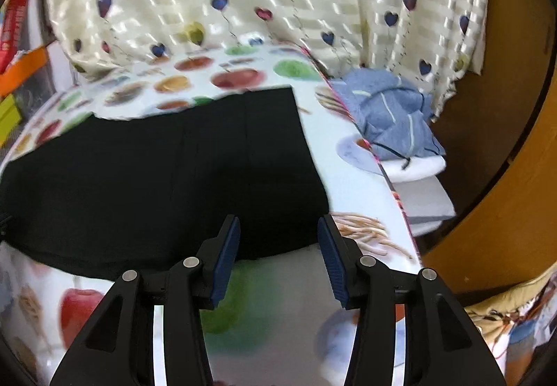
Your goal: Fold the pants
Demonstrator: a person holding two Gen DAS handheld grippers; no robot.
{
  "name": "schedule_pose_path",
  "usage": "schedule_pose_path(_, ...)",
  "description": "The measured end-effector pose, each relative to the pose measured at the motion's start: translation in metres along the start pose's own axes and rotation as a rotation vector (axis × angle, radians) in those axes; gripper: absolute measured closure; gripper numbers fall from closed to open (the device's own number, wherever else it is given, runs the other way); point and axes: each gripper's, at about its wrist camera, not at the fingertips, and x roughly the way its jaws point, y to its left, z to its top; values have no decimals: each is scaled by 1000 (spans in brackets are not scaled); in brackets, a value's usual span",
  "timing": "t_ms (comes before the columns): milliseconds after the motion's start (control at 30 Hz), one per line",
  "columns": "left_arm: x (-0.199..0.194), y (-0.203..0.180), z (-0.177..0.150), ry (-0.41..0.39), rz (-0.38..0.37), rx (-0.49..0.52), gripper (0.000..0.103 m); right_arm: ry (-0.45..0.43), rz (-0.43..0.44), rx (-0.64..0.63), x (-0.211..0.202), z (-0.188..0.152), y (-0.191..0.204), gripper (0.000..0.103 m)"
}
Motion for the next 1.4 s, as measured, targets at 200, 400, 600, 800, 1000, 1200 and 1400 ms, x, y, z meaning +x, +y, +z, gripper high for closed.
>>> schedule_pose_path(200,-8,29,2,-29,56,-62,70,-11,192,-128,-8,0,59,55)
schedule_pose_path(400,-8,46,-10,-18,59,-77,70,72,197,-243,13,-16,90,55)
schedule_pose_path(600,-14,55,-17,-22,17,-82,70,98,222,-210,12,-18,81,54)
schedule_pose_path(800,-20,71,-19,-33,48,-101,70,44,200,-255,-3,-11,96,54)
schedule_pose_path(1000,-16,99,-18,-29,87,-168,70,87,242,-294,10,-19,114,54)
schedule_pose_path(1200,-21,103,-29,-12,85,-155,67,65,253,-301,-2,-26,104,54)
schedule_pose_path(1400,-39,141,-40,-51,110,-276,67,-6,207,-133,-20,-23,57,53)
